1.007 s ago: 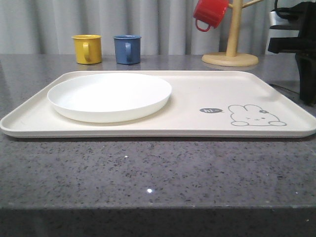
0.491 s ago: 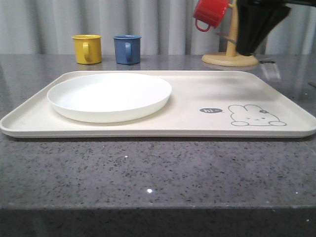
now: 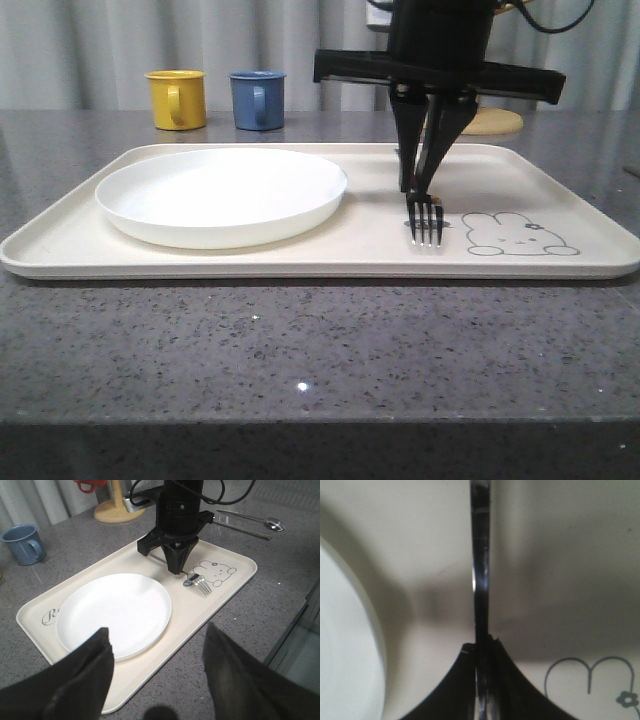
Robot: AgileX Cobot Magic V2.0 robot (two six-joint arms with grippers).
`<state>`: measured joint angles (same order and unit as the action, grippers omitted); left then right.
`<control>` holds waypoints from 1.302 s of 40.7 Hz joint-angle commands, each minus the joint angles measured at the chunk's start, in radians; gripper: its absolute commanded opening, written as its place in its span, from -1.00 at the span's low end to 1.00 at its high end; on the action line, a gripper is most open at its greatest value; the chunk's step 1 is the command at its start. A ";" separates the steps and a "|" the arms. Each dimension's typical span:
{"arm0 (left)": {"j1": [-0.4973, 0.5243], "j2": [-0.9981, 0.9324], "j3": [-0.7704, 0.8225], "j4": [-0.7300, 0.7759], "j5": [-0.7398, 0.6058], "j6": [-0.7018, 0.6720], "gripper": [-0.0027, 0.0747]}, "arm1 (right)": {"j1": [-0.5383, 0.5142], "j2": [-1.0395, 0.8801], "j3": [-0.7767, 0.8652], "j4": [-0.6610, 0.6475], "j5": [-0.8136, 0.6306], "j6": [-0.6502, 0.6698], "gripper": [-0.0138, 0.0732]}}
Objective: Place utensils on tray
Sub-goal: 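Lower the fork beside the plate, release, and lift the right gripper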
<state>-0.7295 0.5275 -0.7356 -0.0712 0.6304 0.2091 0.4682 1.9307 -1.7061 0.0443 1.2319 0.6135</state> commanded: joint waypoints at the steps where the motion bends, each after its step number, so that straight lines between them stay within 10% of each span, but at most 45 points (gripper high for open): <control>1: -0.007 0.002 -0.025 -0.014 -0.077 -0.013 0.08 | -0.003 -0.031 -0.032 0.004 0.088 0.007 -0.62; 15: -0.007 0.002 -0.025 -0.014 -0.077 -0.013 0.08 | -0.003 -0.037 -0.033 -0.023 0.101 -0.009 -0.06; 30: -0.007 0.002 -0.025 -0.014 -0.077 -0.013 0.08 | -0.024 -0.226 -0.009 -0.101 0.103 -0.235 -0.05; 53: -0.007 0.002 -0.025 -0.014 -0.077 -0.013 0.08 | -0.424 -0.366 0.283 -0.104 0.101 -0.513 -0.05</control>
<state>-0.7295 0.5275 -0.7356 -0.0712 0.6304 0.2091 0.0818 1.6098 -1.4092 -0.0462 1.2330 0.1467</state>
